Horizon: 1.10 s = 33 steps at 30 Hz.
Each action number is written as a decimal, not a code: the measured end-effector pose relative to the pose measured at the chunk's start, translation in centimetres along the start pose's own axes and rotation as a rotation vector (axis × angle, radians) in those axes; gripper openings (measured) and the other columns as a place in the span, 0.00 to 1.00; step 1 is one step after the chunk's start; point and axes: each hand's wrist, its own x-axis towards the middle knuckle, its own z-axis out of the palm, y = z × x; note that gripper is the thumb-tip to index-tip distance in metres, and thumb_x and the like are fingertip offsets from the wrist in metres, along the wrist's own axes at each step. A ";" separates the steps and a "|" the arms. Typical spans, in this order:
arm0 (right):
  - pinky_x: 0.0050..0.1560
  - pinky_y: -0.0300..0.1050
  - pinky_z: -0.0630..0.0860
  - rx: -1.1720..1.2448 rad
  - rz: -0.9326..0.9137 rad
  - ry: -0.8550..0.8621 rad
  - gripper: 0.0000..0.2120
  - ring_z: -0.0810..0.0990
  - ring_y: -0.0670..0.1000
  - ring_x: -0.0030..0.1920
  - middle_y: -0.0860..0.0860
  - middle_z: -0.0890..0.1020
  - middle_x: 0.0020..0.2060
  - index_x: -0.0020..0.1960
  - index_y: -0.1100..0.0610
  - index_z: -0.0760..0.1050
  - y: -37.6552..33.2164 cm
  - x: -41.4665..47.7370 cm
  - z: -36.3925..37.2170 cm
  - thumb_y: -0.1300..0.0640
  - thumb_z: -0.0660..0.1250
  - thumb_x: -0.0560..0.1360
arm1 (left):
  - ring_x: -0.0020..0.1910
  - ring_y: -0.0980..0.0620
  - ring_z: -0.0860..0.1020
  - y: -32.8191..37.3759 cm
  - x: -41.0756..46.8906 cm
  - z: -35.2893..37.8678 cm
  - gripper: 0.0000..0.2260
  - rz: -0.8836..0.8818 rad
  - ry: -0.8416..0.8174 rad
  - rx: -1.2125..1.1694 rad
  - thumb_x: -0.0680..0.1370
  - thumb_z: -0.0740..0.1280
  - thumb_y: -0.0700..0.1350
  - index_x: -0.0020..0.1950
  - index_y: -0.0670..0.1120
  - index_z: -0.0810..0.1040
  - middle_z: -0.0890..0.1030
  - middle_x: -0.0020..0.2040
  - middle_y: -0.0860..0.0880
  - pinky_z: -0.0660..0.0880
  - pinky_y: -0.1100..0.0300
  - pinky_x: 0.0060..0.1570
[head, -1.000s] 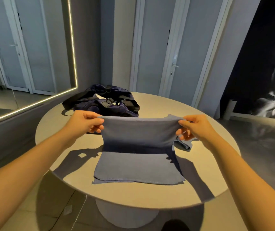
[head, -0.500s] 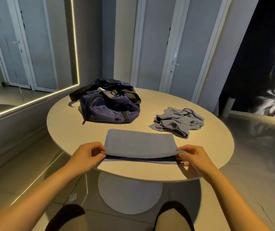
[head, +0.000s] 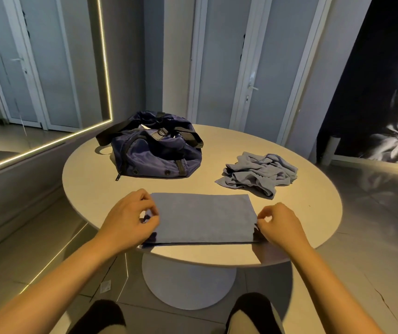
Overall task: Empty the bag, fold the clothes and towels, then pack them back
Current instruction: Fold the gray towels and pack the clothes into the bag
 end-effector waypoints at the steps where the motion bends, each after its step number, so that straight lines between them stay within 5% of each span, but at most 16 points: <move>1: 0.46 0.47 0.78 0.005 -0.055 0.054 0.08 0.81 0.52 0.46 0.54 0.83 0.53 0.52 0.53 0.84 -0.9 0.4 0.1 0.54 0.67 0.77 | 0.50 0.57 0.75 0.6 1.1 0.6 0.07 -0.011 -0.018 0.016 0.77 0.67 0.52 0.48 0.52 0.83 0.76 0.51 0.58 0.77 0.56 0.46; 3: 0.55 0.49 0.77 0.091 -0.191 0.043 0.13 0.80 0.55 0.57 0.54 0.79 0.63 0.62 0.54 0.80 -3.2 1.2 0.8 0.53 0.64 0.80 | 0.62 0.54 0.74 1.7 3.2 2.1 0.15 -0.041 -0.137 0.093 0.82 0.64 0.55 0.65 0.51 0.80 0.77 0.65 0.54 0.74 0.55 0.60; 6: 0.73 0.53 0.66 0.065 -0.360 -0.198 0.25 0.66 0.56 0.75 0.53 0.65 0.78 0.79 0.55 0.64 -6.2 2.3 3.2 0.47 0.58 0.85 | 0.80 0.48 0.57 2.4 5.4 4.7 0.34 -0.058 -0.398 0.280 0.81 0.52 0.68 0.82 0.51 0.60 0.58 0.82 0.48 0.55 0.50 0.78; 8: 0.78 0.55 0.57 -0.070 -0.380 -0.301 0.31 0.55 0.55 0.81 0.52 0.55 0.82 0.83 0.52 0.54 -6.4 3.2 4.9 0.38 0.51 0.84 | 0.83 0.49 0.46 1.8 5.7 5.7 0.42 -0.113 -0.521 0.352 0.76 0.43 0.76 0.84 0.53 0.48 0.47 0.84 0.49 0.45 0.50 0.80; 11: 0.80 0.56 0.48 -0.211 -0.321 -0.344 0.41 0.48 0.53 0.82 0.51 0.49 0.83 0.83 0.50 0.49 -5.0 4.2 6.1 0.29 0.39 0.77 | 0.83 0.50 0.41 0.4 5.3 6.3 0.47 -0.183 -0.529 0.341 0.71 0.39 0.77 0.84 0.53 0.43 0.42 0.84 0.51 0.41 0.50 0.81; 15: 0.80 0.55 0.51 -0.216 -0.259 -0.237 0.36 0.51 0.53 0.82 0.51 0.53 0.82 0.83 0.54 0.53 -3.4 4.8 6.4 0.33 0.45 0.82 | 0.83 0.50 0.39 0.3 4.6 6.5 0.54 -0.232 -0.498 0.339 0.64 0.33 0.80 0.84 0.53 0.42 0.41 0.84 0.49 0.40 0.48 0.81; 20: 0.78 0.59 0.56 -0.269 -0.156 -0.159 0.46 0.57 0.57 0.80 0.55 0.59 0.80 0.80 0.57 0.57 -3.2 4.6 6.4 0.27 0.34 0.76 | 0.83 0.47 0.40 1.1 3.5 7.0 0.50 -0.275 -0.449 0.381 0.68 0.35 0.79 0.84 0.52 0.43 0.42 0.84 0.47 0.39 0.47 0.80; 23: 0.78 0.59 0.57 -0.185 -0.260 -0.068 0.39 0.57 0.57 0.79 0.55 0.60 0.80 0.81 0.55 0.57 -5.3 2.4 7.0 0.31 0.41 0.81 | 0.83 0.46 0.40 1.6 3.0 7.2 0.43 -0.312 -0.426 0.410 0.76 0.42 0.75 0.84 0.51 0.42 0.42 0.84 0.45 0.38 0.45 0.80; 28: 0.81 0.56 0.45 -0.183 -0.357 -0.281 0.48 0.46 0.53 0.82 0.50 0.50 0.83 0.83 0.47 0.49 -6.3 -0.5 7.4 0.25 0.32 0.69 | 0.82 0.42 0.39 2.3 1.8 7.1 0.42 -0.370 -0.395 0.430 0.78 0.44 0.74 0.84 0.50 0.43 0.42 0.84 0.41 0.36 0.42 0.79; 33: 0.81 0.54 0.45 -0.211 -0.299 -0.248 0.36 0.46 0.52 0.82 0.49 0.49 0.83 0.83 0.48 0.49 -3.6 -0.1 6.1 0.31 0.41 0.80 | 0.83 0.51 0.46 -0.7 1.0 4.5 0.28 -0.224 -0.416 0.360 0.85 0.46 0.63 0.84 0.56 0.49 0.47 0.84 0.50 0.42 0.52 0.80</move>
